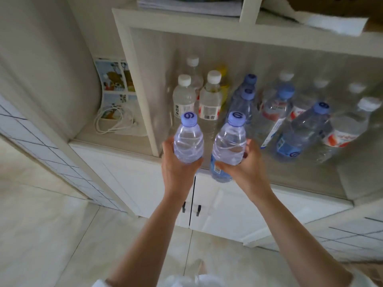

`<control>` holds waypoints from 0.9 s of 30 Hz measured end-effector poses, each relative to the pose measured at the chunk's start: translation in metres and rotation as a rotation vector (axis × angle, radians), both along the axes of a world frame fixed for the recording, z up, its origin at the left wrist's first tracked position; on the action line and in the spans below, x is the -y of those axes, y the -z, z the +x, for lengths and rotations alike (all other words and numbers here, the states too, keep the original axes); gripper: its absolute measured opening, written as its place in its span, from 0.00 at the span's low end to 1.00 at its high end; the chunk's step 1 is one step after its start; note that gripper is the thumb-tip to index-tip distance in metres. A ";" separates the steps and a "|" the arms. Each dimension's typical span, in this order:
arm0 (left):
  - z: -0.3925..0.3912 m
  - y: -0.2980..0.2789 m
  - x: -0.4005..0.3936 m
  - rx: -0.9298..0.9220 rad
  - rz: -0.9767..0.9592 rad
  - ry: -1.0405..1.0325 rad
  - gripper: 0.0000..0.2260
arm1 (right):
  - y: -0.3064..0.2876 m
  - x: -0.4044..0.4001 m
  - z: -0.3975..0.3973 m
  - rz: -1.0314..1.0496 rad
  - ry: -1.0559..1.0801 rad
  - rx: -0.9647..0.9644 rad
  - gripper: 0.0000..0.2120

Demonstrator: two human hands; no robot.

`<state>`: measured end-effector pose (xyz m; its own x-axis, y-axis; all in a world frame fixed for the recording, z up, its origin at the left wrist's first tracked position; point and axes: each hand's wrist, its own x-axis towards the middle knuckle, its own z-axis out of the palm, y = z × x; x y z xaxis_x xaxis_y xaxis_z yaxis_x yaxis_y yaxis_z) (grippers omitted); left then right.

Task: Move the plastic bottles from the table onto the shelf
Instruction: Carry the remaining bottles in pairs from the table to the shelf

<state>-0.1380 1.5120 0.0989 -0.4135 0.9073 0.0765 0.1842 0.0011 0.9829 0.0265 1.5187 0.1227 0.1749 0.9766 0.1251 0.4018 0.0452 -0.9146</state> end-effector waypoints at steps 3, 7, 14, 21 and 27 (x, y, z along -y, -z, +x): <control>0.005 0.003 -0.014 -0.024 0.019 -0.043 0.30 | 0.003 -0.018 0.000 0.023 -0.012 0.005 0.35; 0.004 0.008 -0.028 -0.046 0.046 -0.036 0.30 | 0.010 -0.027 -0.004 0.030 -0.003 -0.029 0.36; -0.014 0.015 -0.035 -0.147 0.073 0.125 0.31 | 0.024 -0.023 -0.008 0.099 -0.053 0.051 0.37; -0.023 0.022 -0.041 -0.370 0.119 0.046 0.37 | 0.036 -0.025 -0.010 0.033 -0.046 0.099 0.34; -0.022 0.020 -0.042 -0.322 0.167 -0.026 0.39 | 0.037 -0.038 -0.031 0.042 -0.066 0.100 0.34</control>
